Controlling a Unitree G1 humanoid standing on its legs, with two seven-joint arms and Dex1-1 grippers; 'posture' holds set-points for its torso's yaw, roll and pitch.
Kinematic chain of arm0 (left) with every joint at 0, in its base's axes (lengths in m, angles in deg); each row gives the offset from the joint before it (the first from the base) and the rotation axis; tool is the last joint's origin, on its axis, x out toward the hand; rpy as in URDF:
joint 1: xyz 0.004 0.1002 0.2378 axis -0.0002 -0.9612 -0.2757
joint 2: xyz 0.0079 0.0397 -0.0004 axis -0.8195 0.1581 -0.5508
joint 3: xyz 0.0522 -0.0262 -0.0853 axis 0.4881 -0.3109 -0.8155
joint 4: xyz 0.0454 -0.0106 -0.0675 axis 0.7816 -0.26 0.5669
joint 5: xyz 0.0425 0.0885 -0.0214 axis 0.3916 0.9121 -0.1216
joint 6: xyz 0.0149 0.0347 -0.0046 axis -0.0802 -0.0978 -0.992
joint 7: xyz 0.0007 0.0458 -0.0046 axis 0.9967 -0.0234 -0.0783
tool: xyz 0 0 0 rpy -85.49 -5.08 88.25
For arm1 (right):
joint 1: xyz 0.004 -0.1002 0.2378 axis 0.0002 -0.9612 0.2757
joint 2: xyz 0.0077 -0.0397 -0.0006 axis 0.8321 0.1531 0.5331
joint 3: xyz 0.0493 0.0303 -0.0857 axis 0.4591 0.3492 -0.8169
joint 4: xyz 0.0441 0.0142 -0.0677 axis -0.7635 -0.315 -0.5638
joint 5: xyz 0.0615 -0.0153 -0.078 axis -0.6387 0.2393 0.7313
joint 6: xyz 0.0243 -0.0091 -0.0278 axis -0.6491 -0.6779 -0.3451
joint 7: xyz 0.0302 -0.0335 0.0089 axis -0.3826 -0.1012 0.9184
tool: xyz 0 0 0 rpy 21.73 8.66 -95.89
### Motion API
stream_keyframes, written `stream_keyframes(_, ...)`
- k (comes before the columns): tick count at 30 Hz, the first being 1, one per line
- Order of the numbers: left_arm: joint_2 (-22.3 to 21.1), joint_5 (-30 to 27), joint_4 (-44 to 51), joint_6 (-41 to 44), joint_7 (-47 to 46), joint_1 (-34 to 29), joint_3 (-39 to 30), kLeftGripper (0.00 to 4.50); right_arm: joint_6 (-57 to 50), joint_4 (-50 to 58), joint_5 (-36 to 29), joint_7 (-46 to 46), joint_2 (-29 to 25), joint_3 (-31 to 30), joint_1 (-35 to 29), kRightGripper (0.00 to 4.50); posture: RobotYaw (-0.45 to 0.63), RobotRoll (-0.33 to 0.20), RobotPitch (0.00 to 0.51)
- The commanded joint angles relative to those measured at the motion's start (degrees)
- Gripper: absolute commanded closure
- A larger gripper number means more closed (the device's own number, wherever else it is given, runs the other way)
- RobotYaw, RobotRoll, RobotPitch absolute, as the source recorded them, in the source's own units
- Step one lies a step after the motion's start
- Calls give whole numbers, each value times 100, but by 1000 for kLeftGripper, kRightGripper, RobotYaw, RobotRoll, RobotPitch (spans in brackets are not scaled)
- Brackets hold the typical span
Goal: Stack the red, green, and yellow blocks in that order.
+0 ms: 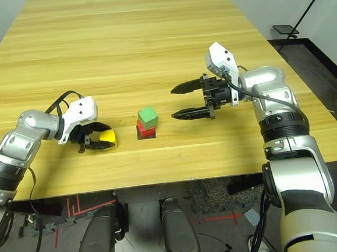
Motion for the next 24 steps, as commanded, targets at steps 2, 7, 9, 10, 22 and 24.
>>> stream_keyframes(2, -70, -324, 886, 1474, -242, 562, -207, 2585, 22, 40, 11, -16, -39, 83, -96, 0, 227, 7, 115)
stream_keyframes(7, 99, -555, 1131, 2506, -559, 1371, -217, 2585, 60, 5, 22, -1, -32, 86, -155, 0, 233, 28, 114)
stream_keyframes(9, 287, -603, 1013, 2646, -728, 1630, -204, 2585, 89, -20, 29, 0, -23, 88, -176, 0, 231, 31, 112)
stream_keyframes(10, 379, -613, 931, 2695, -802, 1729, -193, 2585, 98, -29, 32, 1, -20, 86, -184, 0, 229, 34, 111)
stream_keyframes(22, 1386, -468, -274, 2311, -1376, 2237, 206, 2585, 23, 224, -35, -54, -62, 174, -400, 0, 179, 54, 107)
stream_keyframes(24, 1542, -473, -238, 2380, -1492, 2115, 288, 2585, -11, 296, -49, -82, -87, 216, -463, 0, 172, 56, 107)
